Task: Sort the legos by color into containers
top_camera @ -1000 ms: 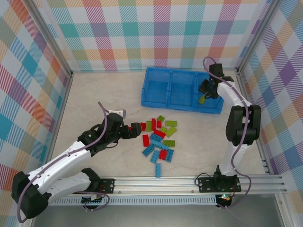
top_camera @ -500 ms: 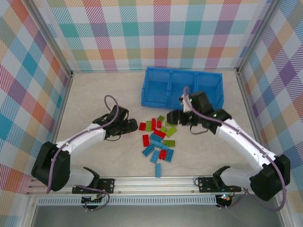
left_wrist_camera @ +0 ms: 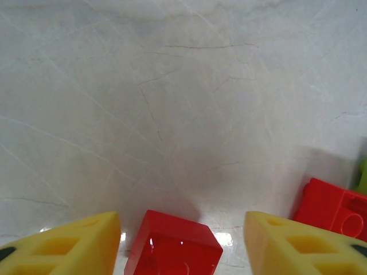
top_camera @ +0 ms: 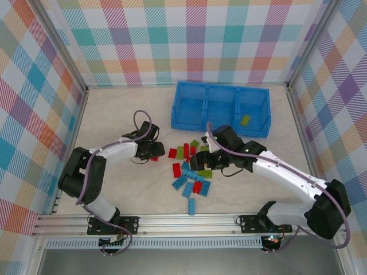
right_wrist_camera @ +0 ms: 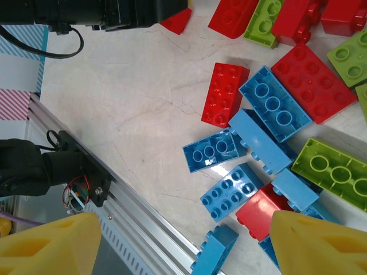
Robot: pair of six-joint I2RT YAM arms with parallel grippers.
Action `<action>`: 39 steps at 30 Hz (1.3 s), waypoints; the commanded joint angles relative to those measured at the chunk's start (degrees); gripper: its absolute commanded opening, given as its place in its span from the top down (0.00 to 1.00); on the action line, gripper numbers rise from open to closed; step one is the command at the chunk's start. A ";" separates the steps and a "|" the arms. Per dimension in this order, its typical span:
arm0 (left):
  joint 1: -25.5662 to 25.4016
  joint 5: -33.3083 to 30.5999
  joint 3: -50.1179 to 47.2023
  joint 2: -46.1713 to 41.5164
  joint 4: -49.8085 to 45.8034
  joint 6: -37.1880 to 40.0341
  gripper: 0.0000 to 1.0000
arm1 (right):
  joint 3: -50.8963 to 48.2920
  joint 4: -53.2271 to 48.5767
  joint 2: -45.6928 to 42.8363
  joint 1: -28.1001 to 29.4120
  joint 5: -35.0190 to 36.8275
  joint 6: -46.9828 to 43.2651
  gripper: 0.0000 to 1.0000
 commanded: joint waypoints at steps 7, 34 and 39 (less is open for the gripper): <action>0.83 3.47 1.55 3.01 0.37 -0.17 0.50 | -1.19 8.91 -0.06 0.08 1.16 1.78 0.19; -2.70 4.60 38.46 13.02 2.53 1.09 0.74 | -7.96 11.13 -15.04 -0.51 16.96 6.35 0.13; -4.60 2.00 54.73 25.34 -3.56 2.23 0.72 | -9.28 9.32 -16.75 -0.68 17.55 6.90 0.13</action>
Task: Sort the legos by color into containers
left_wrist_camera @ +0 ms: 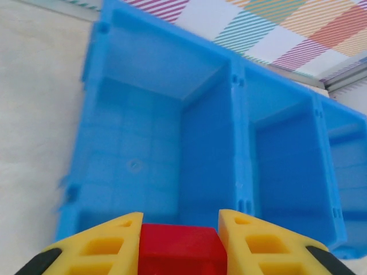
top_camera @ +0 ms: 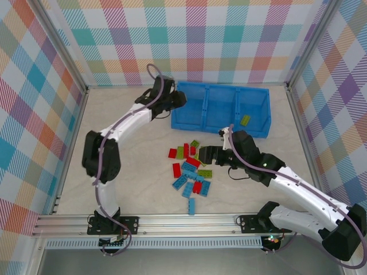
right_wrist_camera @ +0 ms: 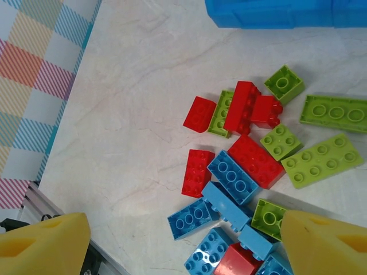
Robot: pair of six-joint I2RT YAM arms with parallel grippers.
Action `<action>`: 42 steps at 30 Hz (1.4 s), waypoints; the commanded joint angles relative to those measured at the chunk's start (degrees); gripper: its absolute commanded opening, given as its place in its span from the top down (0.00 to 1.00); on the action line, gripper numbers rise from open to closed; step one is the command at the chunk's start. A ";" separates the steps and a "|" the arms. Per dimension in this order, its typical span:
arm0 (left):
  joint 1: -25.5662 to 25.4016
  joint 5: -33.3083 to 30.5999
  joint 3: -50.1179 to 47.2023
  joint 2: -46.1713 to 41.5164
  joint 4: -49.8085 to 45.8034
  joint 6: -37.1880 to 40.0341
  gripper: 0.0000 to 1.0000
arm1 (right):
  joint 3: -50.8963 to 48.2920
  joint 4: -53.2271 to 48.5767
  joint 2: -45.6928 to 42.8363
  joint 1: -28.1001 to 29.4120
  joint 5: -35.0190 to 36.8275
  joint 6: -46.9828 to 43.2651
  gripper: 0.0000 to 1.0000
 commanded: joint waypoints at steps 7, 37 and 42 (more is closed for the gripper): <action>-2.11 -8.12 25.21 18.47 -14.55 7.58 0.64 | -2.05 -3.69 -3.77 -0.32 2.28 1.44 0.13; -15.21 -13.42 -36.27 -52.19 -10.90 23.11 0.43 | -8.61 -7.06 17.23 16.33 3.30 18.77 0.28; -15.30 -5.87 -38.65 -59.64 -18.03 30.19 0.33 | -9.09 -3.91 20.75 17.54 1.93 17.14 0.28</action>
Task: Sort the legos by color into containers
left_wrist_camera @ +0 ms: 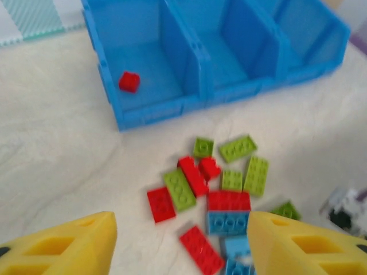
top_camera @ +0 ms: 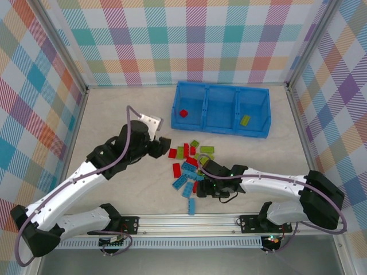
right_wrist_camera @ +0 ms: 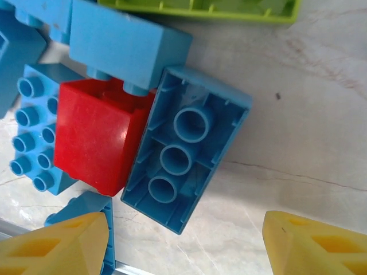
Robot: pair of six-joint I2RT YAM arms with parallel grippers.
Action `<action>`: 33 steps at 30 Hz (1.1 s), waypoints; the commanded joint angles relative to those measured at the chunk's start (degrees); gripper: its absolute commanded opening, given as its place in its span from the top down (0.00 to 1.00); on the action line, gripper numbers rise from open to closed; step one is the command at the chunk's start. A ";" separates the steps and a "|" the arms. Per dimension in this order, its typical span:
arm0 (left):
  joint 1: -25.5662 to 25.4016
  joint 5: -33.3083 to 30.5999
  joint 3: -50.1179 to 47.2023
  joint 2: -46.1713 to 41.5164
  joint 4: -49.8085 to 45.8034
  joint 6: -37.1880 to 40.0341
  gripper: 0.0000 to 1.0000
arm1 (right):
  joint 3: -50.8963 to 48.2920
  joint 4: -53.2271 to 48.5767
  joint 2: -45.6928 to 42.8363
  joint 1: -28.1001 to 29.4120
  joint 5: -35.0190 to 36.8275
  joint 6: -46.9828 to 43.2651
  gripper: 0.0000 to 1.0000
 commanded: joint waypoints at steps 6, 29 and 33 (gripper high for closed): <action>-0.19 11.97 -5.11 -9.37 -5.58 17.19 0.05 | 1.62 4.53 6.81 1.14 1.59 -0.61 0.29; -0.17 19.63 -13.68 -14.46 3.26 22.02 0.00 | 0.72 -5.12 -2.02 0.59 18.88 -0.28 0.70; -0.19 21.31 -15.19 -15.05 6.41 21.79 0.00 | 4.91 -11.50 -9.06 -2.47 22.17 -4.43 0.71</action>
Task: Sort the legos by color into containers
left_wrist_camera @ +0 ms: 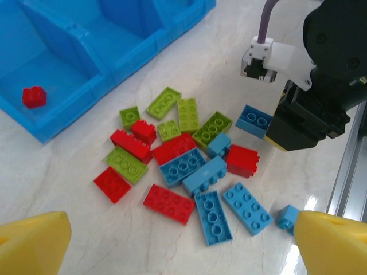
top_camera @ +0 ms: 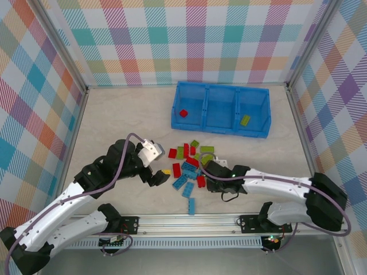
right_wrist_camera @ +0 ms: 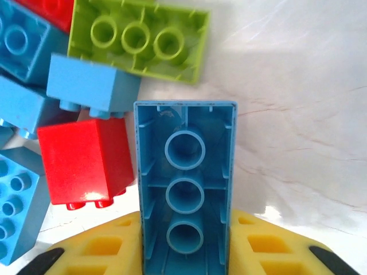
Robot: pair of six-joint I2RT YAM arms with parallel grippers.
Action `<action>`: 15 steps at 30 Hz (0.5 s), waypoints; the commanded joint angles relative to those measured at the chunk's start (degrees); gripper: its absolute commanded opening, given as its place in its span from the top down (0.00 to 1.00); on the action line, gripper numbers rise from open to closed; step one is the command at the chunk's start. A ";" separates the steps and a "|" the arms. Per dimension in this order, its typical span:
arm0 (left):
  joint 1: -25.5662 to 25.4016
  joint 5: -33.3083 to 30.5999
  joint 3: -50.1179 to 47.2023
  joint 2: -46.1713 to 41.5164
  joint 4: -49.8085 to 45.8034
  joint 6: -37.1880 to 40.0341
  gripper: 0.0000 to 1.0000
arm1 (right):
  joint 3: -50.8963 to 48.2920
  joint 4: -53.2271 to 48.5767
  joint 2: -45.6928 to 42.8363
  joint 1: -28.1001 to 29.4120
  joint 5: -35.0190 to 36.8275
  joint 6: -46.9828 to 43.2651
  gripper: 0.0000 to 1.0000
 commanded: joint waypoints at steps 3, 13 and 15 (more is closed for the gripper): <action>-0.19 1.61 -2.52 -0.23 6.29 -0.36 0.00 | 7.59 -4.07 -6.41 -11.23 -0.02 -11.85 0.71; -0.14 -9.16 0.05 3.56 4.38 -3.85 0.00 | 28.70 7.63 17.45 -32.68 -12.37 -28.32 0.72; -0.14 -9.46 -0.56 2.81 4.17 -3.90 0.00 | 32.53 8.35 22.16 -33.04 -11.80 -29.62 0.71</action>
